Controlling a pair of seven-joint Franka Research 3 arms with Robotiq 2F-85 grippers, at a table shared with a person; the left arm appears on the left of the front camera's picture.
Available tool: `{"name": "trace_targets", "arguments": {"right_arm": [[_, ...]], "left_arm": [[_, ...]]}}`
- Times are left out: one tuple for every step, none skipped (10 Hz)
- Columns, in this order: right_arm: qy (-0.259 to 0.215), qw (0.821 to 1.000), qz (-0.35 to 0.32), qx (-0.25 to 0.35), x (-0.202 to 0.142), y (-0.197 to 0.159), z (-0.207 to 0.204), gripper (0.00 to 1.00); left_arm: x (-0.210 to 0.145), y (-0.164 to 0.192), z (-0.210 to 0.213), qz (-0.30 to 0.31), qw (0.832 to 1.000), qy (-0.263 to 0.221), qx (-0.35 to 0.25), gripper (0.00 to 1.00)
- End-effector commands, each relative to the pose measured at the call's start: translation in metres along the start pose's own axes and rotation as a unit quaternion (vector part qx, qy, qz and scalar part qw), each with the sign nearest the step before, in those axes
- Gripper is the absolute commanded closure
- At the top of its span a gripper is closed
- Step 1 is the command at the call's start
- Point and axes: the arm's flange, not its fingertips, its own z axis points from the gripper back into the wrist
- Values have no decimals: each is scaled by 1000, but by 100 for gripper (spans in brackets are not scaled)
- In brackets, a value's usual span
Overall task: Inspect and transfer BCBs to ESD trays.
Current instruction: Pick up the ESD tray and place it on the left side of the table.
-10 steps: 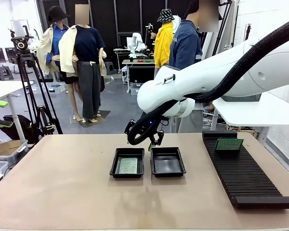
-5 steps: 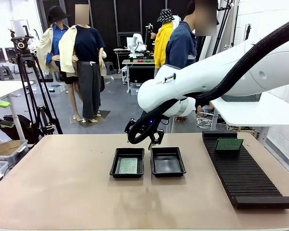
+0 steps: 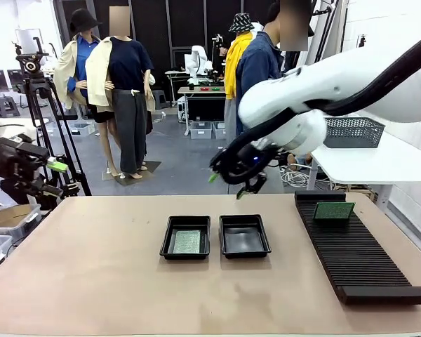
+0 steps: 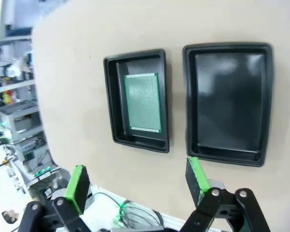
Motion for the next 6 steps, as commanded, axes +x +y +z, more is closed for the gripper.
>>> {"name": "trace_targets", "arguments": {"right_arm": [[18,999,-6,44,-1,-41,31,0],[32,998,-13,55,4,-57,47,0],[43,996,-24,72,14,-73,63,0],[50,995,-40,83,24,-89,75,0],[57,992,-50,96,29,-105,86,0],[54,990,-61,117,31,-126,98,0]], "left_arm": [[-5,-17,-20,11,999,14,34,0],[-4,-23,-34,15,998,24,50,0],[0,-26,-53,13,997,31,73,0],[3,-29,-74,13,995,42,85,0],[3,-34,-94,15,993,56,104,0],[4,-40,-116,16,990,67,125,0]]}}
